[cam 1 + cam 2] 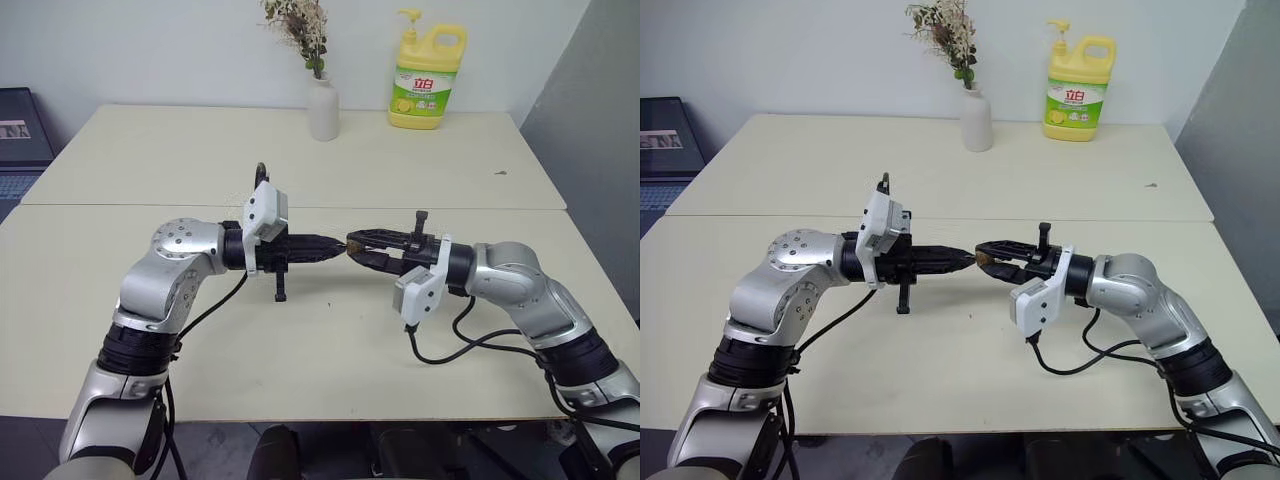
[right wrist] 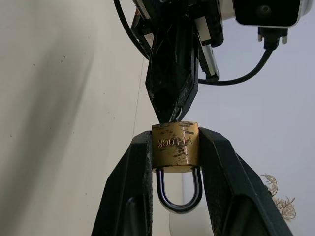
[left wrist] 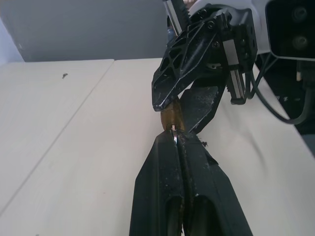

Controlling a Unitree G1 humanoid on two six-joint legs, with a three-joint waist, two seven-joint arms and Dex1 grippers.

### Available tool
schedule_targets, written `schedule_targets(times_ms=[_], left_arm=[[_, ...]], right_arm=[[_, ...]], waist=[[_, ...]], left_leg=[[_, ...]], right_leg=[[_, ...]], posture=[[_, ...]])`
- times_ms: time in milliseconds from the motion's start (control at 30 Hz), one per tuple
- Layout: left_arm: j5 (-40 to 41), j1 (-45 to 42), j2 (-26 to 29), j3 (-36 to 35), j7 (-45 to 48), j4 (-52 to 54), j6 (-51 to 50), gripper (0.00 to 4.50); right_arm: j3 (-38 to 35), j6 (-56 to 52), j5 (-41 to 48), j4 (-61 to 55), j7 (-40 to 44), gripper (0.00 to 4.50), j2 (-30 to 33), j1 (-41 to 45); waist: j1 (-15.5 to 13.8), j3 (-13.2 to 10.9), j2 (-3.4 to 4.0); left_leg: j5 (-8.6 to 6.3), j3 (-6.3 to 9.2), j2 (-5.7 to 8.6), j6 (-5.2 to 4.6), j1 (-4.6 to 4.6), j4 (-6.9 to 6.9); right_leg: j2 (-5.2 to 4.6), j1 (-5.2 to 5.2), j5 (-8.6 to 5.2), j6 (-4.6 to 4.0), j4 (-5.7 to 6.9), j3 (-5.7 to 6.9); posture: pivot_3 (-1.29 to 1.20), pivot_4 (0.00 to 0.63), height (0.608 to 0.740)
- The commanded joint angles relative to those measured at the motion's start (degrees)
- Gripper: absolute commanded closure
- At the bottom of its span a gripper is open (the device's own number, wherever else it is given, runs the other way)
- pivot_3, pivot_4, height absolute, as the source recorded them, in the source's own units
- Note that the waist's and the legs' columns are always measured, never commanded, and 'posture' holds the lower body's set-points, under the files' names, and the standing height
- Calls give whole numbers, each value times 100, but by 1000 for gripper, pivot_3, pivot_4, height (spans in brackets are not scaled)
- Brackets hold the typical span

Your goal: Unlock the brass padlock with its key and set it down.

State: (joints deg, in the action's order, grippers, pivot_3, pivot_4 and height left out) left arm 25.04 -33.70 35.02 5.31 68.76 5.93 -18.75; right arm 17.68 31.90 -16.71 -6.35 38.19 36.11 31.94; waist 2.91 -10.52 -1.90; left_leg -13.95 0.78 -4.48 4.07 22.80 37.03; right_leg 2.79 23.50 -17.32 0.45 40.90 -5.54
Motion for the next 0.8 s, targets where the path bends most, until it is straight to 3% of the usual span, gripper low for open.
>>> schedule_targets(times_ms=[33,500,600,733,800], left_arm=[[-332,101,40,-8,7,124,733,4500],[-812,301,-27,2,-13,-225,2127,4500],[-768,318,-5,-10,0,-265,2105,4500],[-236,353,14,-102,-27,-174,1151,4500],[-55,320,11,-189,-158,-221,726,4104]], right_arm=[[-124,40,200,-269,7,3560,-36,-17],[-156,70,203,-249,50,3560,-95,-44],[-153,65,211,-245,58,3560,-97,-54],[-157,68,200,-218,52,3560,-106,-40],[-158,62,197,-216,51,3560,-110,-37]], waist=[[1,0,0],[-2,0,0],[-2,0,0],[-1,0,0],[0,0,0]], left_leg=[[0,-1,0,0,0,0],[0,-1,0,-1,0,0],[0,-1,0,-1,0,0],[0,-1,0,-1,0,0],[0,0,0,-1,0,0]], right_leg=[[0,0,0,0,0,0],[0,0,0,0,0,1],[0,0,0,0,0,0],[0,0,0,0,0,1],[0,0,0,0,0,2]], posture=[[0,150,740],[0,150,740],[0,150,740],[0,150,740],[0,150,740]])
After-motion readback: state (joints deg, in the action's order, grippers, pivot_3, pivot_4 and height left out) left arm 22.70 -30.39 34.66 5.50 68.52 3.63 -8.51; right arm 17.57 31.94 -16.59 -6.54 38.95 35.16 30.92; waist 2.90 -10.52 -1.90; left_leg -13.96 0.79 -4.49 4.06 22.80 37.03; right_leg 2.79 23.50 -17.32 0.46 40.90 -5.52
